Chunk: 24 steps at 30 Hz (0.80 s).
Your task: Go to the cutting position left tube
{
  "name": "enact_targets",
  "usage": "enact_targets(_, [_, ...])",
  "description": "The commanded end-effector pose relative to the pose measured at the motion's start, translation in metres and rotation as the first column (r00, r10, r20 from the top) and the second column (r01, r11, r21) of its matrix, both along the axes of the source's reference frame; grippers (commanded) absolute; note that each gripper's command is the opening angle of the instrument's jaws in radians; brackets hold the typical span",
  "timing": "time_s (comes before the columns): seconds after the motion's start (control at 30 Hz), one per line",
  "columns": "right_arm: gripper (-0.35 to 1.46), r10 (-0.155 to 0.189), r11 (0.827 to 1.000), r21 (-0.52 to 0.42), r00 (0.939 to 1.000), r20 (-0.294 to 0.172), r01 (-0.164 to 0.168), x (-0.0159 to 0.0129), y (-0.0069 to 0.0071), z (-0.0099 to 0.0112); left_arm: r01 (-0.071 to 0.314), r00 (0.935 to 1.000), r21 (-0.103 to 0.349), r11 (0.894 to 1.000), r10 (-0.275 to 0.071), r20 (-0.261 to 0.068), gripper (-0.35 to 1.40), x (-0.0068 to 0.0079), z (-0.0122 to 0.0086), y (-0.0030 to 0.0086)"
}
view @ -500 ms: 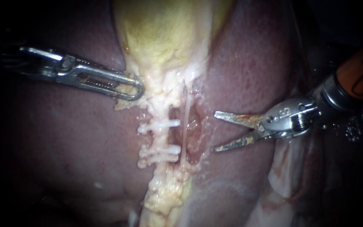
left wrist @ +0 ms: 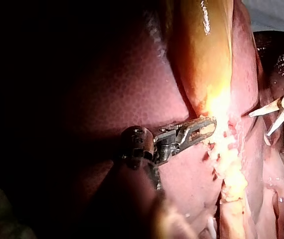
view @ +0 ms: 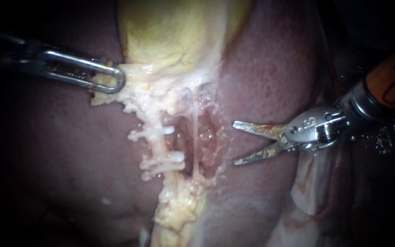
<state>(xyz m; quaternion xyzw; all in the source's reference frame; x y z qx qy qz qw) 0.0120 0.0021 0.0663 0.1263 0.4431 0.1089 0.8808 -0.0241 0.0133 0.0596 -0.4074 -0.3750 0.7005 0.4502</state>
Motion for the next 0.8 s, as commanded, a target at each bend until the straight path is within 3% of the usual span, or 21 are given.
enact_targets(0.03, [1.45, -0.010, 1.000, 0.010, 0.9999, -0.010, 0.010, 0.0002, 0.0000, 0.0000, 0.002, 1.0000, -0.001, 1.000, -0.002, 0.004, -0.35, -0.0001, -0.0004, -0.0002])
enact_targets(0.27, [1.45, -0.080, 0.995, 0.060, 0.9934, -0.082, 0.085, 0.0030, -0.0007, -0.0003, 0.004, 1.0000, -0.003, 1.000, -0.004, 0.003, -0.35, -0.0003, -0.0004, -0.0005])
enact_targets(0.5, [1.45, -0.079, 0.985, 0.139, 0.9853, -0.151, 0.100, 0.0065, -0.0019, 0.0006, 0.005, 1.0000, -0.004, 1.000, -0.005, 0.002, -0.35, -0.0005, -0.0003, -0.0007])
enact_targets(0.8, [1.45, -0.080, 0.975, 0.193, 0.9826, -0.167, 0.112, 0.0081, -0.0020, 0.0038, 0.006, 1.0000, -0.006, 1.000, -0.006, 0.000, -0.35, -0.0007, 0.0000, -0.0009])
